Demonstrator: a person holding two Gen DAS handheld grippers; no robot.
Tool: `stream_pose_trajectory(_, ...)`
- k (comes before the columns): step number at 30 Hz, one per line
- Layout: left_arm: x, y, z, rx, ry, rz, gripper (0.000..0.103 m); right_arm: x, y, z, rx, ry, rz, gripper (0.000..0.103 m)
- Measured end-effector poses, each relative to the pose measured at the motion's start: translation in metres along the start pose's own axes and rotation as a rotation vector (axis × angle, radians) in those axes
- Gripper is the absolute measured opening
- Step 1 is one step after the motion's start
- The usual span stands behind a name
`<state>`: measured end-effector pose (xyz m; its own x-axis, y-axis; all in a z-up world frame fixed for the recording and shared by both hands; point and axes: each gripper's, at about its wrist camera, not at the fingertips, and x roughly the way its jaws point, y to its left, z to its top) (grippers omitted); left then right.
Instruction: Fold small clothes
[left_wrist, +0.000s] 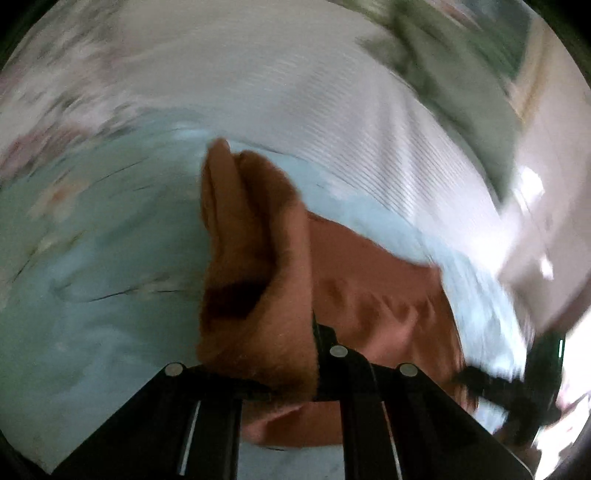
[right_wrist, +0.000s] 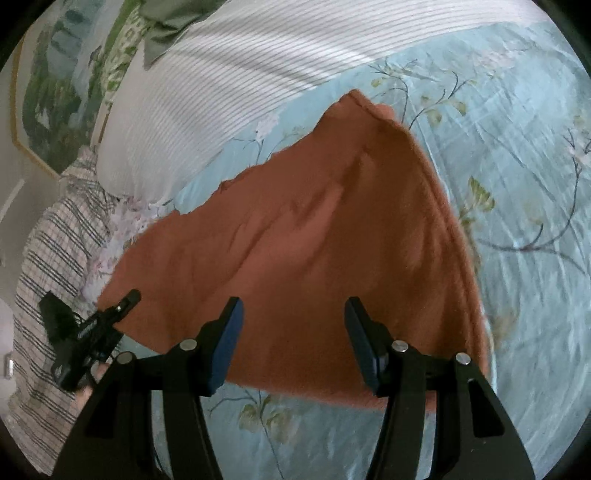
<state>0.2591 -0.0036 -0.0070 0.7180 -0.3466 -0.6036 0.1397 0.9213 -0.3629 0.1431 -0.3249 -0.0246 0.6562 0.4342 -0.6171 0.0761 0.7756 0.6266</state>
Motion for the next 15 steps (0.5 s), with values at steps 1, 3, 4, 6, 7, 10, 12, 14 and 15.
stream_pose_trajectory(1, 0.005, -0.019, -0.005, 0.064, 0.008, -0.002, 0.009, 0.001, -0.001, 0.004, 0.001, 0.006, 0.007, 0.058)
stream_pose_trajectory(3, 0.018, -0.051, -0.019, 0.176, 0.027, 0.006, 0.009, 0.008, -0.002, 0.014, -0.002, 0.035, 0.017, 0.058)
stream_pose_trajectory(4, 0.025, -0.062, -0.027, 0.219, 0.040, 0.009, 0.008, 0.011, -0.002, 0.018, -0.009, 0.047, 0.020, 0.058)
stream_pose_trajectory(6, 0.040, -0.078, -0.045, 0.282, 0.073, 0.002, 0.008, 0.022, 0.001, 0.026, -0.023, 0.076, 0.031, 0.058)
stream_pose_trajectory(7, 0.045, -0.082, -0.051, 0.292, 0.085, 0.002, 0.008, 0.029, 0.004, 0.029, -0.029, 0.094, 0.041, 0.058)
stream_pose_trajectory(10, 0.055, -0.088, -0.065, 0.347, 0.089, 0.047, 0.008, 0.054, 0.014, 0.039, -0.039, 0.152, 0.082, 0.058)
stream_pose_trajectory(12, 0.058, -0.094, -0.069, 0.392, 0.079, 0.075, 0.008, 0.074, 0.024, 0.046, -0.056, 0.187, 0.096, 0.067)
stream_pose_trajectory(14, 0.055, -0.096, -0.072, 0.425, 0.065, 0.087, 0.008, 0.099, 0.033, 0.057, -0.056, 0.221, 0.135, 0.074)
stream_pose_trajectory(15, 0.055, -0.097, -0.071, 0.428, 0.061, 0.087, 0.008, 0.109, 0.037, 0.060, -0.055, 0.236, 0.142, 0.074)
